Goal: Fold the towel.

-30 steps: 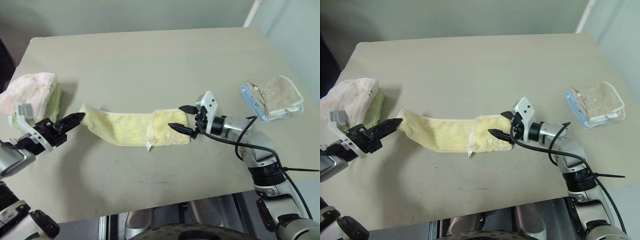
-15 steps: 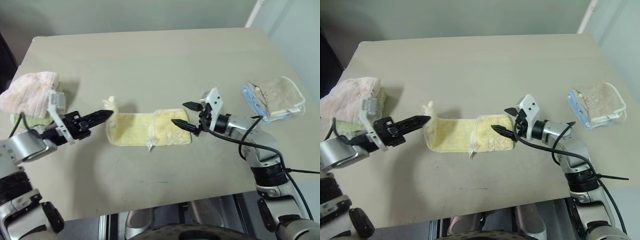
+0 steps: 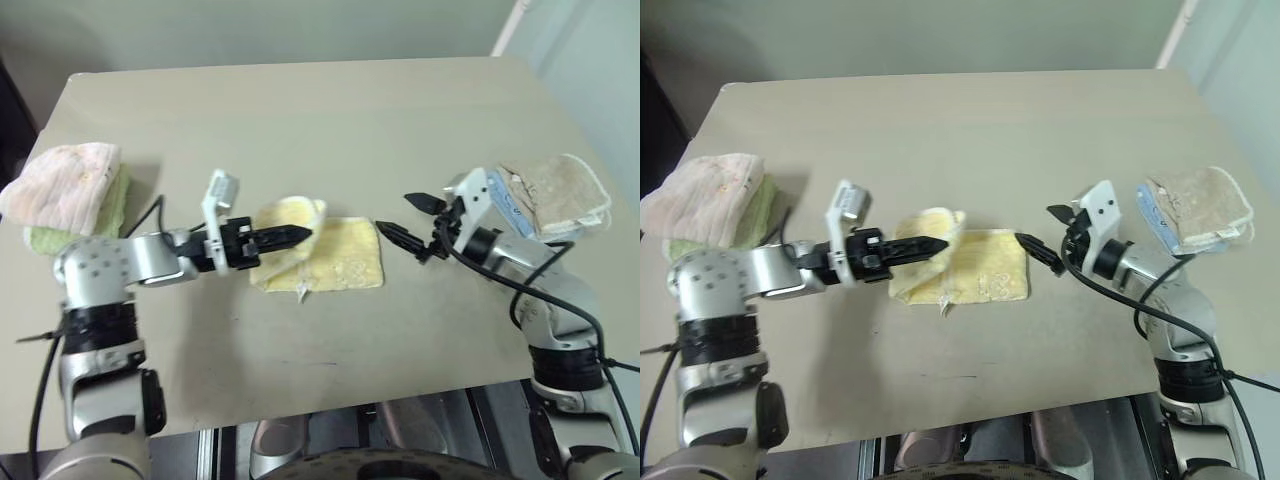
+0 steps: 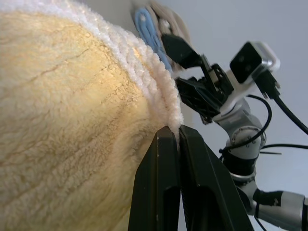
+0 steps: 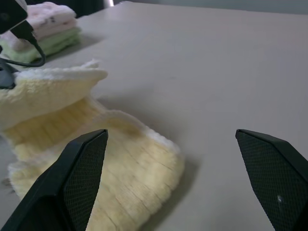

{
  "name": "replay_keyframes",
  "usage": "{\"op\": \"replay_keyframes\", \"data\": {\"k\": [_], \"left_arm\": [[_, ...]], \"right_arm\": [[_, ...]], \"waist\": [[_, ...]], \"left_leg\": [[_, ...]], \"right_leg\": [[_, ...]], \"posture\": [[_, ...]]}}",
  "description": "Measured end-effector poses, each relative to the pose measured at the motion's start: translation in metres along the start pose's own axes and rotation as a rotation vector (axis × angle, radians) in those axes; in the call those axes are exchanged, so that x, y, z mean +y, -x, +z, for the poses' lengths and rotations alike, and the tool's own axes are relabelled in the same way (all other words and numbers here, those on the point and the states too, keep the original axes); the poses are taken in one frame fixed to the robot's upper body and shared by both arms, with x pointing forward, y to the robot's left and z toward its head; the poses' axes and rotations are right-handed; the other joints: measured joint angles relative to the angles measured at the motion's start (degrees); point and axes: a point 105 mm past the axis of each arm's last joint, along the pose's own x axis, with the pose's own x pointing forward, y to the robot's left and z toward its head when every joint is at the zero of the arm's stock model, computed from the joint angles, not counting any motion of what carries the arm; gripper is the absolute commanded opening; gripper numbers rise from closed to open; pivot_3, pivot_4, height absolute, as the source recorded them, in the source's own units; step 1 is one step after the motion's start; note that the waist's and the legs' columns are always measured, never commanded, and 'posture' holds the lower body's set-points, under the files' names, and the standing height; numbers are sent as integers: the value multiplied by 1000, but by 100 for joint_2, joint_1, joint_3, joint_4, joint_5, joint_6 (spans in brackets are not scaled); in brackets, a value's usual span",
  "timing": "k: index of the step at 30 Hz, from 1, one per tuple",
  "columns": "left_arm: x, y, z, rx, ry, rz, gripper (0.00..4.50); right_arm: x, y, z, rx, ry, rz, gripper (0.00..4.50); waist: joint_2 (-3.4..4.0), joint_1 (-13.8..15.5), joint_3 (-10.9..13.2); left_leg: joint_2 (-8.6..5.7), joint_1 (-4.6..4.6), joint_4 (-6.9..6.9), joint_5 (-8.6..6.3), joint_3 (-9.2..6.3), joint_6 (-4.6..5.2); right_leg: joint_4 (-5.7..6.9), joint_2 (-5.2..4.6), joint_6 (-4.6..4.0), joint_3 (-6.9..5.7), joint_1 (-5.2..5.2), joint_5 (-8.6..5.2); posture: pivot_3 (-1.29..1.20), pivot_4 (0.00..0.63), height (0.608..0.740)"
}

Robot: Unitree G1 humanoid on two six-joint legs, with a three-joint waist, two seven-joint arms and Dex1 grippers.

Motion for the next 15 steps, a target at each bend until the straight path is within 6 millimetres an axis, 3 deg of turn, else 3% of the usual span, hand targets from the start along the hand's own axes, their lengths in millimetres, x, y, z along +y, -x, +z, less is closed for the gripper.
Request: {"op": "replay_keyframes", "data": {"k": [9, 15], "left_arm": [[6, -47, -14, 113, -55, -48, 31], [13, -58, -19, 155, -125, -50, 31]], "right_arm": [[-1, 10, 0, 0, 2, -59, 4500], [-3, 16, -4, 23, 5, -89, 4500]], "waist": [[0, 16, 0], [-1, 17, 1]], "left_leg": [[-3, -1, 9, 5, 0, 15], [-4, -2, 9, 4, -1, 21]], "right_leg": [[-4, -3, 49, 4, 11, -14], [-7, -4, 63, 6, 17, -18]], "posture": [[0, 150, 740], [0, 150, 740]]}}
